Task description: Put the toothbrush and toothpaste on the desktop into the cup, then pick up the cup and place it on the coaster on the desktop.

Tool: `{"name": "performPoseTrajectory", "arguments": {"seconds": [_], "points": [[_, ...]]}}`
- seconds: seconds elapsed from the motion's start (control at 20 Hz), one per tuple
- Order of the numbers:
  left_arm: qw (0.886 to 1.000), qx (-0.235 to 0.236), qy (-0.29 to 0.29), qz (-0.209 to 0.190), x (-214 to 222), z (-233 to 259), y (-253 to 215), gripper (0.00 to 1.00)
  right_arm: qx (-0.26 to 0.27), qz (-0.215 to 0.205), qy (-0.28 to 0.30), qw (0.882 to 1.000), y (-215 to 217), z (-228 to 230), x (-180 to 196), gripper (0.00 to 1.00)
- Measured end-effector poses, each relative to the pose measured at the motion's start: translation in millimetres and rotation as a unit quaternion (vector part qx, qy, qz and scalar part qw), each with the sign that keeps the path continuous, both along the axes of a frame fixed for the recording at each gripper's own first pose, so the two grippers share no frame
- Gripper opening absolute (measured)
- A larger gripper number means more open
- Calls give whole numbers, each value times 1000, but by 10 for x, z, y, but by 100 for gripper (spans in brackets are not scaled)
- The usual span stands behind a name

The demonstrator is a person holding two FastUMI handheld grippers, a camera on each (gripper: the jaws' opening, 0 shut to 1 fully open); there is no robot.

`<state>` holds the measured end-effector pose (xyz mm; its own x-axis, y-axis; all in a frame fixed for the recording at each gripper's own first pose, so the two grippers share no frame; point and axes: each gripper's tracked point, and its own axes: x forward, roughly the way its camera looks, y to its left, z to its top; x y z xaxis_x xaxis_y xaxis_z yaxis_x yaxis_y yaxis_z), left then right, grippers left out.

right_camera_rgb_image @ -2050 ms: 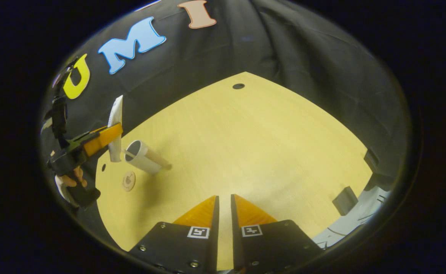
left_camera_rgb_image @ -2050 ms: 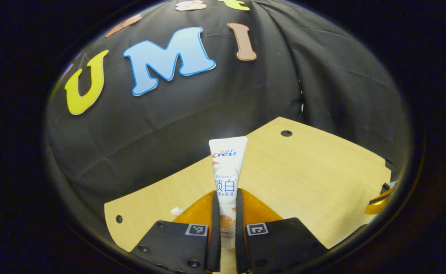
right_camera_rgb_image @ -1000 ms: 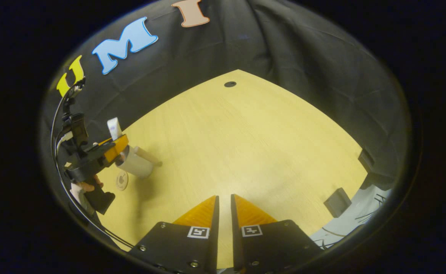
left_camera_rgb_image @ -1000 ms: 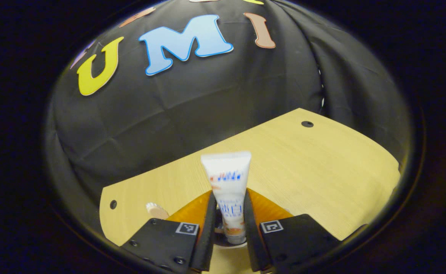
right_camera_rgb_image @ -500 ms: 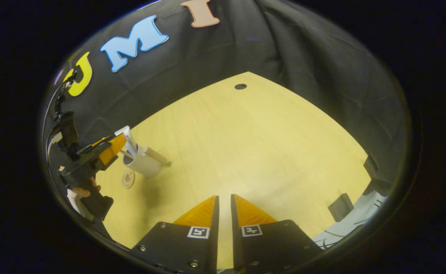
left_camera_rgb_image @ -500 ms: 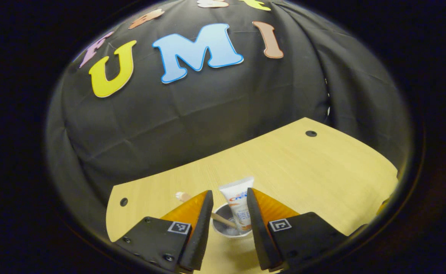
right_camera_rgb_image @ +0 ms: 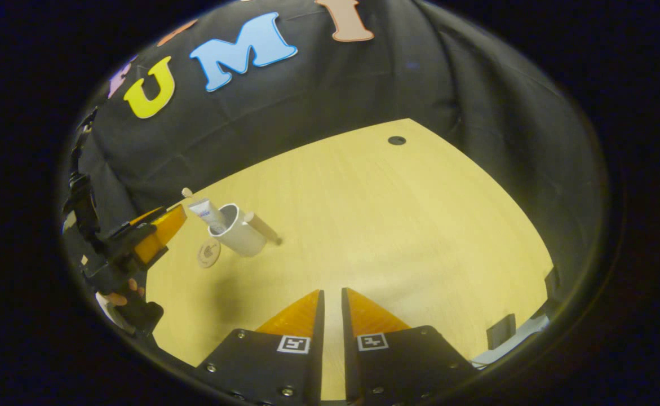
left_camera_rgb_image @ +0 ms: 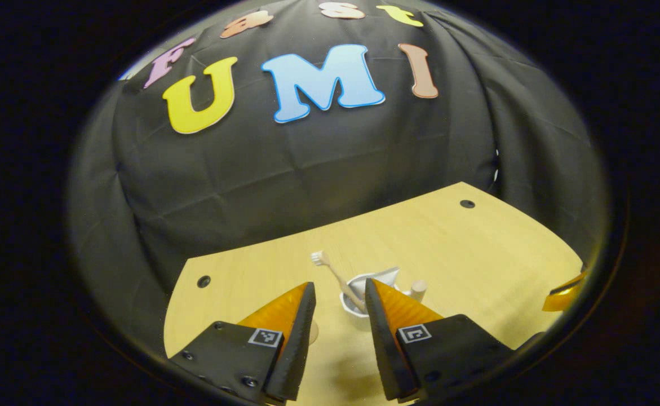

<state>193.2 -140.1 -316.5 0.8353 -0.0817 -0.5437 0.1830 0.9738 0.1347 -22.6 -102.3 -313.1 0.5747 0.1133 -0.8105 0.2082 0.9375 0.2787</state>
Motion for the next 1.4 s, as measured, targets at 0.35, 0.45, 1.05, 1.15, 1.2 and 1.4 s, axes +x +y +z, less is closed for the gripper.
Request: {"name": "performPoseTrajectory", "arguments": {"seconds": [0.35,0.45,1.05,1.15,1.2,1.4], "points": [[998,-16,32,50,-563,-30,555,71,3,82,-3,997,268,-38,307,16],[996,-19,44,72,-707,-96,739,63,-4,113,2,994,326,-80,408,28],[977,-25,95,190,-1483,-337,1679,83,-84,323,35,942,743,-303,1140,43],[974,-31,104,200,-1597,-386,1746,84,-92,350,45,931,828,-372,1242,43],[972,-34,109,204,-1636,-416,1778,84,-95,358,51,927,863,-416,1303,43],[967,-42,125,219,-1735,-497,1851,85,-102,377,68,918,994,-562,1497,56]]}}
